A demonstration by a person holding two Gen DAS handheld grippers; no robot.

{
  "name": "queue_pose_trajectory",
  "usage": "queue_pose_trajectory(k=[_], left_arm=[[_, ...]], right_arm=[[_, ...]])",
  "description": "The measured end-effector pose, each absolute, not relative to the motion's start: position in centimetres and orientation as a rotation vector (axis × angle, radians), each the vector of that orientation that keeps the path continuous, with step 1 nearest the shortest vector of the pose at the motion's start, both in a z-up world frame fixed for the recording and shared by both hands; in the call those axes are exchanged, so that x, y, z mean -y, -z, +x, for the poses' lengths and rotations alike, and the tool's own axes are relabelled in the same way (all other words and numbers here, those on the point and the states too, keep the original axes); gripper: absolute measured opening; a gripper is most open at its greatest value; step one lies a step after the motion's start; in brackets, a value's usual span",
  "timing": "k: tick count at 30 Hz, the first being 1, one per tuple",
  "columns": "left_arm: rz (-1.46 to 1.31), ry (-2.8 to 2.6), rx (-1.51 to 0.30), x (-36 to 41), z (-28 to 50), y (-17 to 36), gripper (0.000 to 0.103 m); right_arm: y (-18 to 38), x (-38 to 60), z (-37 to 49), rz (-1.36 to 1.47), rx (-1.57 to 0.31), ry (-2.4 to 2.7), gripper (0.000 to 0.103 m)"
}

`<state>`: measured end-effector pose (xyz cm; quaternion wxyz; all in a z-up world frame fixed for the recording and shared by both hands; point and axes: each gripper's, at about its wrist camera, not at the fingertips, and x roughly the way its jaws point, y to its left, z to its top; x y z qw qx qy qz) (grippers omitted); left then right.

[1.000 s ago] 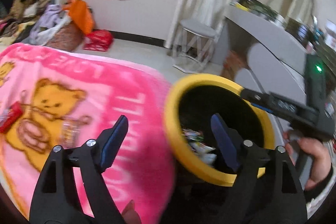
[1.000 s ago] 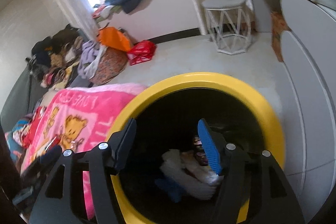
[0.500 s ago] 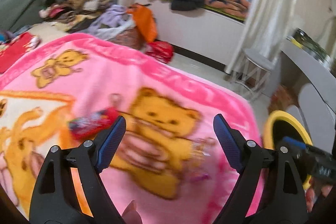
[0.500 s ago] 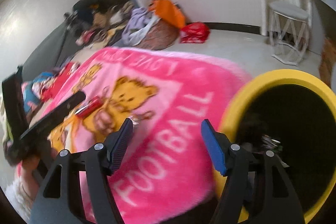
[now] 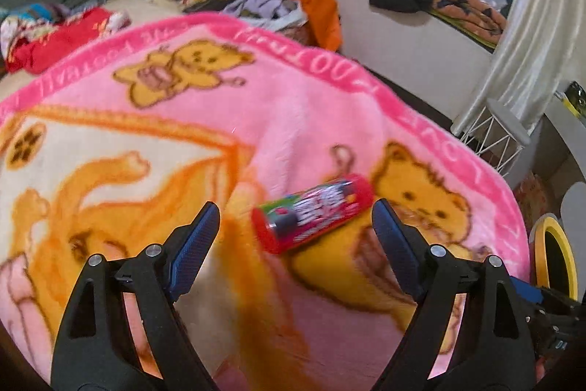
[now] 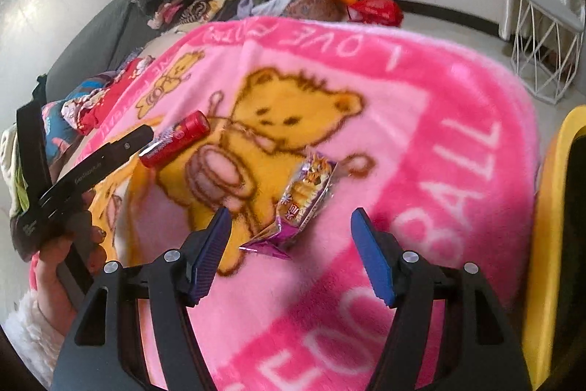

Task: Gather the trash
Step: 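Move both open tools back to the remaining items on the blanket, then grasp the red candy tube with the left tool while the right tool grasps the purple wrapper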

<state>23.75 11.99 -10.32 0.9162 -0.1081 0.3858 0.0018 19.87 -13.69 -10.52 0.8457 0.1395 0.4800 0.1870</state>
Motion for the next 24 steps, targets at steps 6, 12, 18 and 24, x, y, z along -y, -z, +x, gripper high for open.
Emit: queue_pose_trajectory(k=[6,12,18,24], left_arm=[[-0.328,0.07,-0.849,-13.1,24.6,12.0,0.062],[-0.368,0.072,-0.846,-12.7,24.4,12.2,0.055],[-0.375,0.078,-0.825,-12.2,23.5,11.8,0.045],[-0.323,0.133,-0.839,-9.6,22.6,11.6,0.031]], right_arm=[[12.1,13.5,21.0,0.36,-1.043,-0.386,0.063],[12.4,12.7,20.6,0.337,-1.049,-0.444,0.022],[12.0,13.0,19.0,0.329,-1.025,-0.472,0.021],[10.7,13.6,17.9,0.326,-0.996,-0.484,0.021]])
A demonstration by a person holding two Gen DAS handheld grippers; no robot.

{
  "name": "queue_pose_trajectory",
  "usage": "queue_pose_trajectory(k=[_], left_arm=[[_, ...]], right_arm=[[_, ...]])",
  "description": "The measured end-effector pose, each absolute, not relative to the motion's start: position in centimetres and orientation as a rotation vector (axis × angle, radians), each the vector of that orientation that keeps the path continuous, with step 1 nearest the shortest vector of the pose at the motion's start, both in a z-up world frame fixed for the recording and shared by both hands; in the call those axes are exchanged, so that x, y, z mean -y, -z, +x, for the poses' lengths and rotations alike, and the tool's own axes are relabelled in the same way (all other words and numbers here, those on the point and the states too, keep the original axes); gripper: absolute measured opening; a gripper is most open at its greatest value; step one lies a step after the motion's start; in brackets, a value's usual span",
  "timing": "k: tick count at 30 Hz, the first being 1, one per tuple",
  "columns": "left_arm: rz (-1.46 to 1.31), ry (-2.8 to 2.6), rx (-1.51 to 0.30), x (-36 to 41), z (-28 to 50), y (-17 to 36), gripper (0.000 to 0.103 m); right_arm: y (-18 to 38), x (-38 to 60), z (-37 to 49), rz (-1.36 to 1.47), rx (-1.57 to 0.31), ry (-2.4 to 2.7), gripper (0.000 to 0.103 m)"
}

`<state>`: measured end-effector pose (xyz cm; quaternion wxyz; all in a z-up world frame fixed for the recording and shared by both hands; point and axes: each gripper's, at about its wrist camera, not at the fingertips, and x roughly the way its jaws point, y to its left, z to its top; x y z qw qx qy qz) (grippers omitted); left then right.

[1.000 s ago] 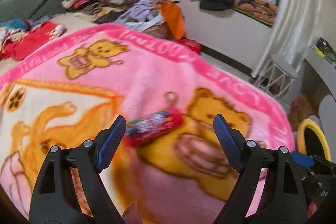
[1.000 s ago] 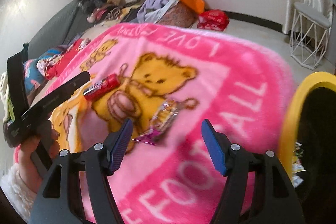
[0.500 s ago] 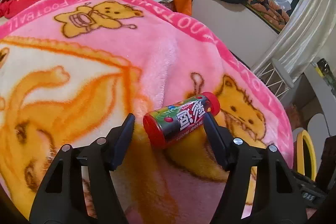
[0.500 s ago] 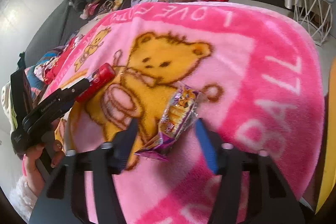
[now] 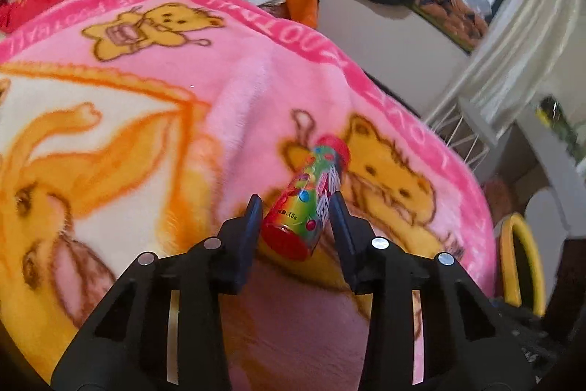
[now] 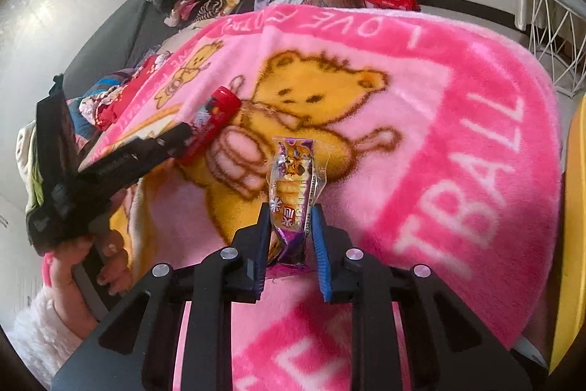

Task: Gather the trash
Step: 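Grasp the red candy tube with the left tool while the right tool grasps the purple wrapper, then lift the red tube and purple wrapper and carry them over the bin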

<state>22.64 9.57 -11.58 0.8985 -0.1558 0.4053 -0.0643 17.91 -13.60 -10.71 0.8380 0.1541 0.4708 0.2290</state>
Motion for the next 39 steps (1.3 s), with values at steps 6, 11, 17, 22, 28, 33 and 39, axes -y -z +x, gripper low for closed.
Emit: queue_pose_trajectory(k=[6,11,17,22,28,33,39], left_arm=[[-0.223,0.168,-0.879,-5.8,22.2,12.3,0.031],[-0.165,0.104,-0.903,-4.3,22.6,12.6,0.033],[-0.301,0.075,-0.913,-5.3,23.8,12.1,0.05],[-0.307,0.034,-0.929,-5.2,24.5,12.3,0.033],[-0.257,0.086,-0.889,-3.3,23.2,10.6,0.031],[-0.215,0.152,-0.855,-0.8,22.1,9.0,0.03],[-0.193,0.247,-0.825,2.4,20.8,7.3,0.027]], right_arm=[[9.3,14.4,16.8,0.301,-0.96,-0.486,0.021],[8.4,15.7,16.2,0.293,-0.928,-0.471,0.021],[7.5,17.3,15.6,0.317,-0.903,-0.451,0.021],[6.9,18.7,15.3,0.328,-0.875,-0.432,0.021],[5.8,21.2,15.1,0.339,-0.827,-0.389,0.021],[5.5,23.9,14.9,0.375,-0.8,-0.338,0.021],[5.2,27.2,14.4,0.418,-0.776,-0.275,0.021]])
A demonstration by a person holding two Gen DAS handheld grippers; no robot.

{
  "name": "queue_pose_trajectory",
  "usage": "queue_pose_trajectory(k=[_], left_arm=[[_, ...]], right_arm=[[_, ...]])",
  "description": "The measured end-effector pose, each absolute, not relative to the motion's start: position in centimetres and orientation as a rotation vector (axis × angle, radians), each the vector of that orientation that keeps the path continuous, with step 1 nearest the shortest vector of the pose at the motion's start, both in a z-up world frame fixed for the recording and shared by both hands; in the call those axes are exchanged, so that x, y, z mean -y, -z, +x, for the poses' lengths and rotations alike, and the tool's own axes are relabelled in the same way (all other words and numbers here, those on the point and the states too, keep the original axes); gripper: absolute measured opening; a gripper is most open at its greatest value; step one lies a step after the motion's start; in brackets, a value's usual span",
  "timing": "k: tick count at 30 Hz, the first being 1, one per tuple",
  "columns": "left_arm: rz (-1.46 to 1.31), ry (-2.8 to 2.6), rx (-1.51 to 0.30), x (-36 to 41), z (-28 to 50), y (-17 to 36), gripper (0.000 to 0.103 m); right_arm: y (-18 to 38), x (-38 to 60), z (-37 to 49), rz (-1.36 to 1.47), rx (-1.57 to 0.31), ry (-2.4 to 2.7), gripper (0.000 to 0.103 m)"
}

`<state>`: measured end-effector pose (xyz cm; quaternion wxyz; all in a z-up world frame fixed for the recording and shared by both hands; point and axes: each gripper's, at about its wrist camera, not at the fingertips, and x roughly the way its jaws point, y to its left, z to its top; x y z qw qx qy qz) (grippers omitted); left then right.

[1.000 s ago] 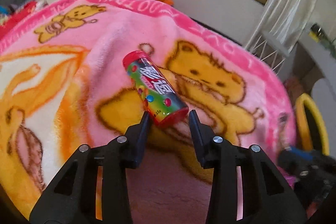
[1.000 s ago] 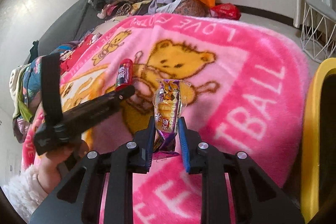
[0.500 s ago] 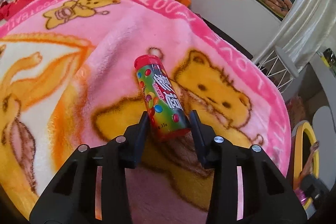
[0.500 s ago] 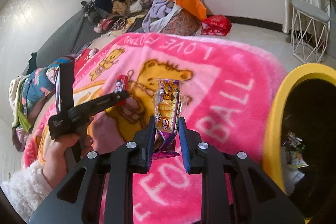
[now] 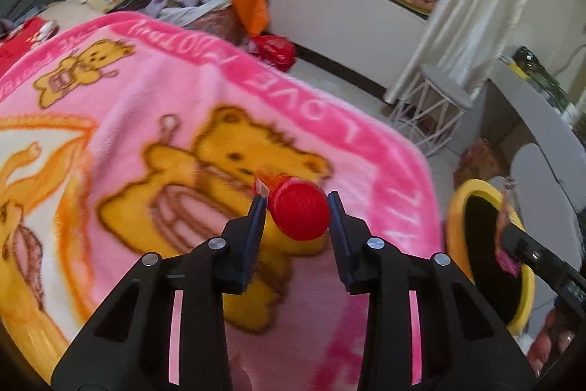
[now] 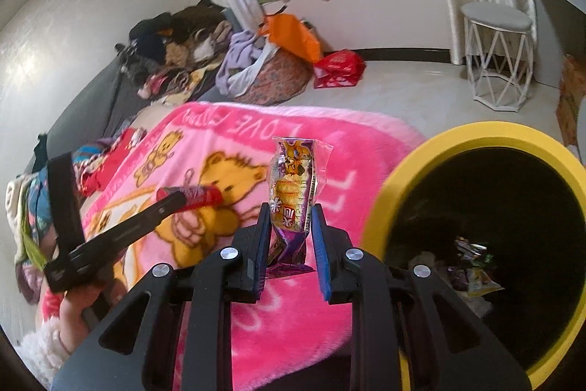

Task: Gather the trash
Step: 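Lift the red tube and purple wrapper and carry them over the bin, then open both tools to drop the red tube and purple wrapper into the bin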

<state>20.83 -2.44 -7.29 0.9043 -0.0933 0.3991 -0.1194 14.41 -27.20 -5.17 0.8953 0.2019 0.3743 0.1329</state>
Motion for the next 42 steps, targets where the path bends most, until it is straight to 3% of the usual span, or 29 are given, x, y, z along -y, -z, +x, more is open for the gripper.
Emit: queue_pose_trajectory(k=[33,39,42], left_arm=[[-0.087,0.692,-0.772,18.6,15.3,3.7,0.024],[-0.051,0.775,-0.797,21.6,14.8,4.7,0.025],[-0.039,0.791,-0.819,22.8,14.9,5.4,0.025]], right_arm=[[7.5,40.6,10.8,0.593,-0.78,-0.016,0.021],[8.5,42.3,10.2,0.639,-0.813,0.011,0.027],[8.8,43.0,9.8,0.652,-0.826,0.022,0.041]])
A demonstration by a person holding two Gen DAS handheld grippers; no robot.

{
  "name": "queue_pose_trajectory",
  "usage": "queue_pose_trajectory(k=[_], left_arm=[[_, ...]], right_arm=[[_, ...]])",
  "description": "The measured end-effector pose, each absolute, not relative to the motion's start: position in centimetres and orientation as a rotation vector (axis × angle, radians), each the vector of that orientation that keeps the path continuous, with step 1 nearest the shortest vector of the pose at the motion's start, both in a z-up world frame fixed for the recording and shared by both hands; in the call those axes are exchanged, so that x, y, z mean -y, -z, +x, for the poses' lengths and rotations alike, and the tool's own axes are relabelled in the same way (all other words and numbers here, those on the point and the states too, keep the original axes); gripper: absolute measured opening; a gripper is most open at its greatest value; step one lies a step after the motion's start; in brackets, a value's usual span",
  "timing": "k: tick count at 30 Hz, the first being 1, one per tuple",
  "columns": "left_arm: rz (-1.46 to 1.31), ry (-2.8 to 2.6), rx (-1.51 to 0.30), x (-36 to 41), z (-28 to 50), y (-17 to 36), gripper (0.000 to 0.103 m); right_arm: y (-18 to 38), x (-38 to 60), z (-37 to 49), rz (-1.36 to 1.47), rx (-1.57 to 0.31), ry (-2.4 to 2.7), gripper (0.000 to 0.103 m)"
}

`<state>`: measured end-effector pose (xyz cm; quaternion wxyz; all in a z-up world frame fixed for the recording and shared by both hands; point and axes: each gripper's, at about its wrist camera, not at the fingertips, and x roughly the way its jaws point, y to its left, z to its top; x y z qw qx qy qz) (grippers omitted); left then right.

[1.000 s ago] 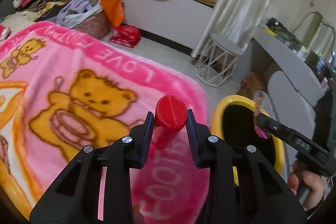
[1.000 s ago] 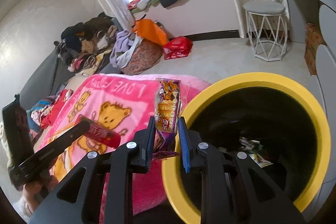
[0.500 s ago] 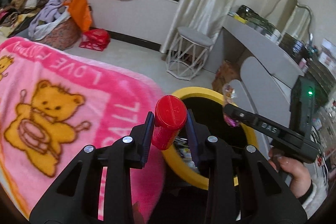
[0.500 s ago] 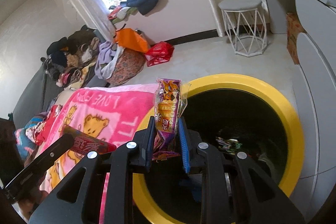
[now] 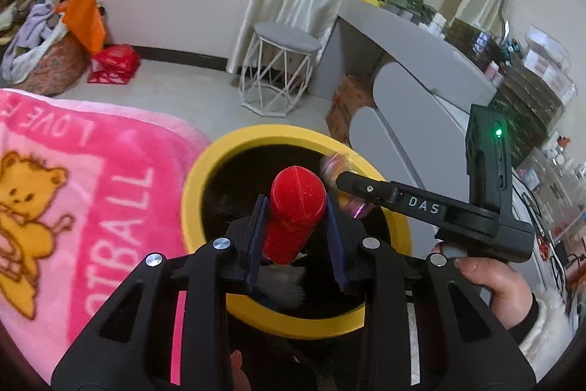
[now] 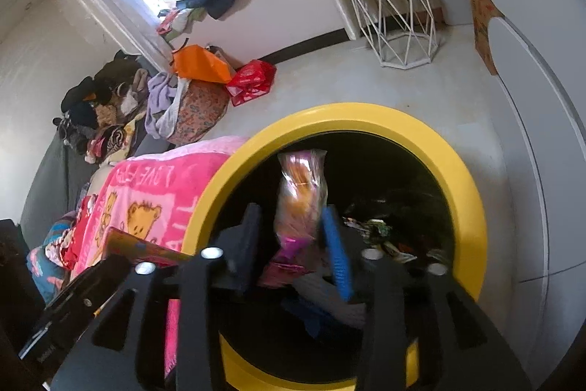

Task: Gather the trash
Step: 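Open both tools to drop the red tube and purple wrapper into the bin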

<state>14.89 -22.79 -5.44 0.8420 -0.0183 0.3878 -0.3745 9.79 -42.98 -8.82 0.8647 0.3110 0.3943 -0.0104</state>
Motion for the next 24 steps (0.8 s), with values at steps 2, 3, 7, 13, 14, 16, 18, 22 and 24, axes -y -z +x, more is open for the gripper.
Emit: queue_pose_trajectory(k=[2,3,7,13,14,16,18,22,24], left_arm=[[-0.027,0.796,-0.834,23.3,15.0,5.9,0.029],[-0.023,0.796,-0.834,23.5,15.0,6.0,0.033],[-0.019,0.777,-0.828,23.0,14.9,6.0,0.058],[0.0,0.677,-0.811,20.5,14.6,5.5,0.084],[-0.003,0.663,-0.809,20.1,14.5,5.4,0.089],[-0.009,0.625,-0.797,18.9,14.4,5.0,0.092],[-0.015,0.595,-0.781,17.5,14.3,4.7,0.092],[-0.026,0.515,-0.739,14.6,13.4,3.9,0.092],[-0.033,0.475,-0.717,13.3,12.8,3.6,0.092]], right_arm=[[8.9,43.4,9.6,0.658,-0.831,0.034,0.042],[9.0,43.6,9.4,0.663,-0.835,0.036,0.044],[8.9,43.9,8.8,0.664,-0.832,0.051,0.057],[8.1,42.6,8.1,0.603,-0.817,0.042,0.073],[7.9,42.3,8.0,0.595,-0.811,0.041,0.075],[7.3,41.7,7.9,0.578,-0.792,0.042,0.081],[6.7,41.0,7.6,0.565,-0.771,0.04,0.084],[5.7,39.3,6.8,0.546,-0.722,0.053,0.094],[5.3,38.0,6.2,0.528,-0.691,0.047,0.096]])
